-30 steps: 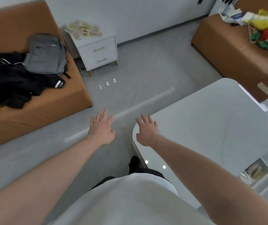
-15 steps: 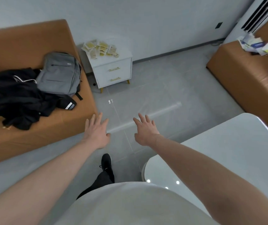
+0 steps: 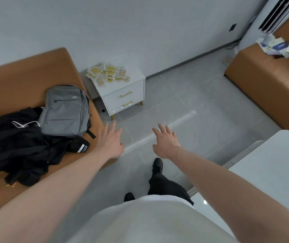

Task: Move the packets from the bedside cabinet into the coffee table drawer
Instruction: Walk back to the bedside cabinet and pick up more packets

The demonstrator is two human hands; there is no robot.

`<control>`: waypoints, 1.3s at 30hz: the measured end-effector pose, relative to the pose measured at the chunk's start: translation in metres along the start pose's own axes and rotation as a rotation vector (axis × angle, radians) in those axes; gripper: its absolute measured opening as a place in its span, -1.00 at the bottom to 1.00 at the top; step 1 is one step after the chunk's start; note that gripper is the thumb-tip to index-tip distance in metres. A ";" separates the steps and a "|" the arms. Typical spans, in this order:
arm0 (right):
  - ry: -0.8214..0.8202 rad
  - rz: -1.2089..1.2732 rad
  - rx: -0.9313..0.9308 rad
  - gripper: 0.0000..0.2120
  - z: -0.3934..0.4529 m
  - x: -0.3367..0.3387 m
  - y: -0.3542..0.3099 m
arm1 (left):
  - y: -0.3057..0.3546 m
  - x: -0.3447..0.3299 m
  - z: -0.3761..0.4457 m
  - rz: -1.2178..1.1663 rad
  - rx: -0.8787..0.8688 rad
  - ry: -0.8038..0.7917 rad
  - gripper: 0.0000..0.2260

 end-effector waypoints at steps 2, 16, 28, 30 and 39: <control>-0.005 -0.013 0.014 -0.28 0.031 0.008 0.002 | -0.003 0.004 0.031 -0.009 0.000 0.003 -0.33; -0.045 -0.132 0.171 -0.29 0.283 0.091 0.037 | -0.043 0.045 0.231 -0.066 0.210 0.051 -0.35; -0.112 -0.105 0.209 -0.27 0.453 0.108 -0.015 | -0.125 0.056 0.383 -0.077 0.279 -0.034 -0.35; -0.117 -0.096 0.165 -0.26 0.486 0.107 -0.020 | -0.143 0.056 0.421 -0.075 0.239 -0.058 -0.36; -0.147 0.026 -0.017 -0.27 0.619 0.087 -0.064 | -0.232 0.044 0.590 -0.023 0.061 -0.198 -0.36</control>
Point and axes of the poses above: each hand's wrist, its own z-axis towards the middle knuckle, its own x-axis out of the back of the hand, y = z × x, the point moved 2 cm from there along z, towards the middle knuckle, and after that the axes turned 12 degrees about y, right-handed, at the moved point
